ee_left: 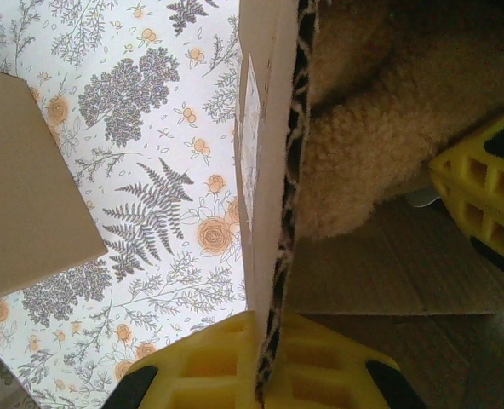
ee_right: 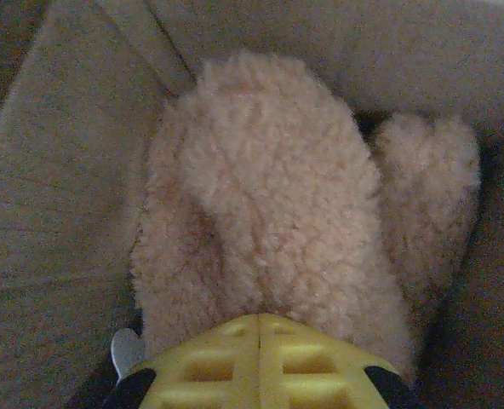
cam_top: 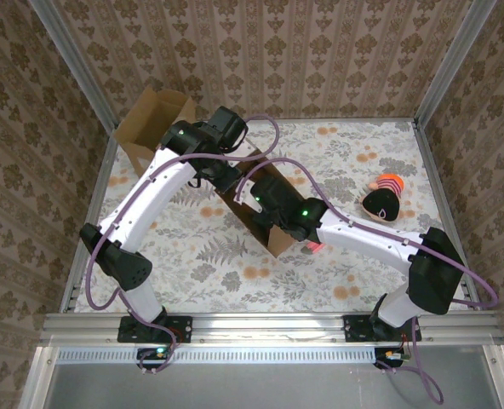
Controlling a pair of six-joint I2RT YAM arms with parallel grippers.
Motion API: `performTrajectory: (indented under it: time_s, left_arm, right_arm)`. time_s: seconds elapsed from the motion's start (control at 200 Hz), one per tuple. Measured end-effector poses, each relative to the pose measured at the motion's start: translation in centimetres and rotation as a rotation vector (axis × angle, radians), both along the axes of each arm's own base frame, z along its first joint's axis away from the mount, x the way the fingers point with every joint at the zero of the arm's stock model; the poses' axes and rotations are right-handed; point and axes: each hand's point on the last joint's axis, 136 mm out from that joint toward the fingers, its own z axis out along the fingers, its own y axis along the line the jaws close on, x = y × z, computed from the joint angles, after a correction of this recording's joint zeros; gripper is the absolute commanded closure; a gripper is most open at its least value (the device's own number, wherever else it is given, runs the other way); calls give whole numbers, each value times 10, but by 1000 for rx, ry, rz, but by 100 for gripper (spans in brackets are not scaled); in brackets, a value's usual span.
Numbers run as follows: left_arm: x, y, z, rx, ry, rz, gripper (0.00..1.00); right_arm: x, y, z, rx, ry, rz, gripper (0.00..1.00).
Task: Unpack the express box
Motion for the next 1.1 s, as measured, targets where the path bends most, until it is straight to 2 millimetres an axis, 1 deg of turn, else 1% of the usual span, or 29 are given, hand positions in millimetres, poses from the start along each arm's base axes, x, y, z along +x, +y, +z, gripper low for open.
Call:
performTrajectory:
  time_s: [0.035,0.09,0.135,0.18,0.255,0.44,0.61,0.785,0.85,0.935,1.05,1.1]
  left_arm:
    - [0,0,0,-1,0,0,100]
    - [0,-1,0,-3,2,-1,100]
    - [0,-1,0,-4,1,-2,100]
    - [0,-2,0,-8,1,-3,100]
    - [0,-2,0,-9,1,-3,100]
    - [1,-3,1,-15,-3,-4,100]
    - [7,-1,2,-20,-17,11,100]
    - [12,-1,3,-16,-35,19,100]
    - [14,1,3,-12,-44,26,100]
    - [15,3,3,-9,-44,31,100]
    - [16,3,3,-10,-43,43,100]
    - [16,2,1,-11,-39,48,100]
  right_arm:
    - [0,-1,-1,9,8,-19,63]
    - [0,-4,-5,24,26,-52,43]
    - [-1,-5,-8,25,39,-69,31]
    - [0,-6,-13,22,52,-81,24]
    - [2,-5,-17,26,68,-108,19]
    - [13,-5,-22,9,63,-179,15]
    - [23,-8,-21,-2,39,-250,10]
    - [31,-9,-23,-2,19,-305,10]
    - [36,-9,-25,1,14,-332,13]
    - [45,-12,-32,-1,14,-377,17]
    - [59,-21,-49,-3,26,-443,30]
    - [63,-23,-54,3,29,-465,39]
